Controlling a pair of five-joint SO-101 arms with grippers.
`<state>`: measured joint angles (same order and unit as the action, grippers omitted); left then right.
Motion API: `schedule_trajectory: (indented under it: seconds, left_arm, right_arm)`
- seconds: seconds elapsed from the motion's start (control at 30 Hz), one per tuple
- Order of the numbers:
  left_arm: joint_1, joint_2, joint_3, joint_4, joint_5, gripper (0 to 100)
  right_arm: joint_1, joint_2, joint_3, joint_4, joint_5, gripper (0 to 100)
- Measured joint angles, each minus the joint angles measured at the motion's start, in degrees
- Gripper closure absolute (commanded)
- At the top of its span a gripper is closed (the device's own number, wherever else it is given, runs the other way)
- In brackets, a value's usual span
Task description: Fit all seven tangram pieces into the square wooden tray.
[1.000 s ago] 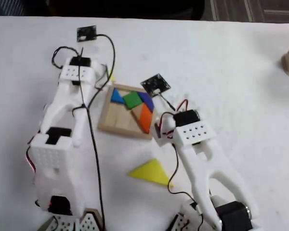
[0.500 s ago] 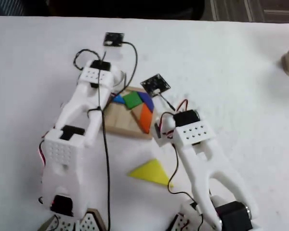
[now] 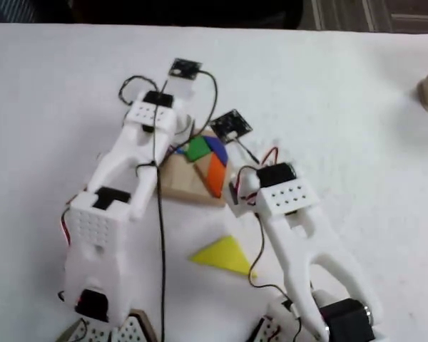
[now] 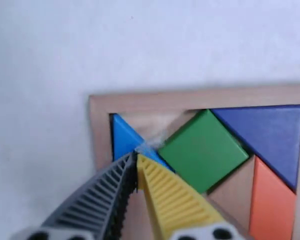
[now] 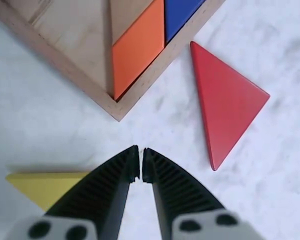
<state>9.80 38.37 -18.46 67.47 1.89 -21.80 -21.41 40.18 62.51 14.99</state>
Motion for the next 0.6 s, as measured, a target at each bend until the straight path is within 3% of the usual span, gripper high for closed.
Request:
schedule_trajectory:
  seconds: [0.23,0.4,0.6]
  left_arm:
    - [-1.0,-2.1,3.1,1.3,0.0,98]
    - [-1.4,-8.5,12.8,1.6,0.1,98]
    - [-1.4,-22.2,28.0,-8.4,0.1,98]
  right_arm:
    - [0.0,0.0,0.0,0.0,0.0,98.1]
    - [0.0,0.0,0.0,0.0,0.0,98.1]
    - [0.0,0.0,0.0,0.0,0.0,98.1]
